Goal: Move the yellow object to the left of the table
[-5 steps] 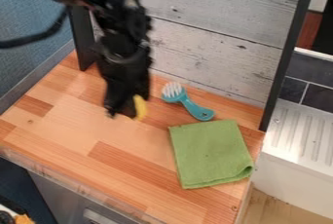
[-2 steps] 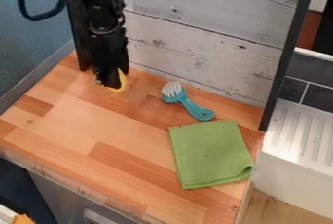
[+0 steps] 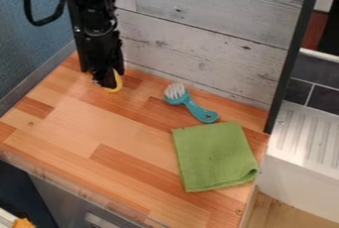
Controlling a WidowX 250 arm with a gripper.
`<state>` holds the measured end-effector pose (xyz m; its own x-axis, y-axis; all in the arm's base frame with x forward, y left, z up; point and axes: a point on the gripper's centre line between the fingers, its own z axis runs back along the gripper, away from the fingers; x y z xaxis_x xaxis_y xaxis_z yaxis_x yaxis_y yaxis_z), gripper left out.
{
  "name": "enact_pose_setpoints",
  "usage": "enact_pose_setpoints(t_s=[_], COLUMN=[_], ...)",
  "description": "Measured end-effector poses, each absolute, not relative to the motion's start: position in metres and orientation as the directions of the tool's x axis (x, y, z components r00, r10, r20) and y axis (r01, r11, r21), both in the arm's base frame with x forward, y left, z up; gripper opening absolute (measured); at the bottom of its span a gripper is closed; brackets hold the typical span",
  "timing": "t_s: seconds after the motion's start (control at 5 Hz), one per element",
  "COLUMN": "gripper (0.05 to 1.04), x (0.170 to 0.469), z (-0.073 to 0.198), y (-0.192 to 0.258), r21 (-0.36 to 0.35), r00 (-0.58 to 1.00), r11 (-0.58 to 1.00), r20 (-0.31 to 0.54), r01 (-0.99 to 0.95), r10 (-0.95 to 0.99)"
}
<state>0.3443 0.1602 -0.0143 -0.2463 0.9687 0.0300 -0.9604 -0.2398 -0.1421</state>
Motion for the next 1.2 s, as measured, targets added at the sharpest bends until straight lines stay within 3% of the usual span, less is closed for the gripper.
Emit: enact_pose_setpoints(t_s=[0.4,0.6,1.0,1.2], gripper=[0.996,1.005,1.001,1.001], x=[0.338,0.34,0.341,0.33], z=[-0.017,-0.011,0.034,0.063], y=[0.159,0.157,0.157,0.146], r21=[-0.118,-0.136,-0.216,-0.28], r00=[-0.279,-0.27,-0.258,-0.24], r11=[-0.277,-0.269,-0.247,-0.207], r20=[0.0,-0.012,0.023,0.089], r01=[-0.954,-0.954,-0.945,-0.937], r10=[0.96,0.963,0.966,0.967])
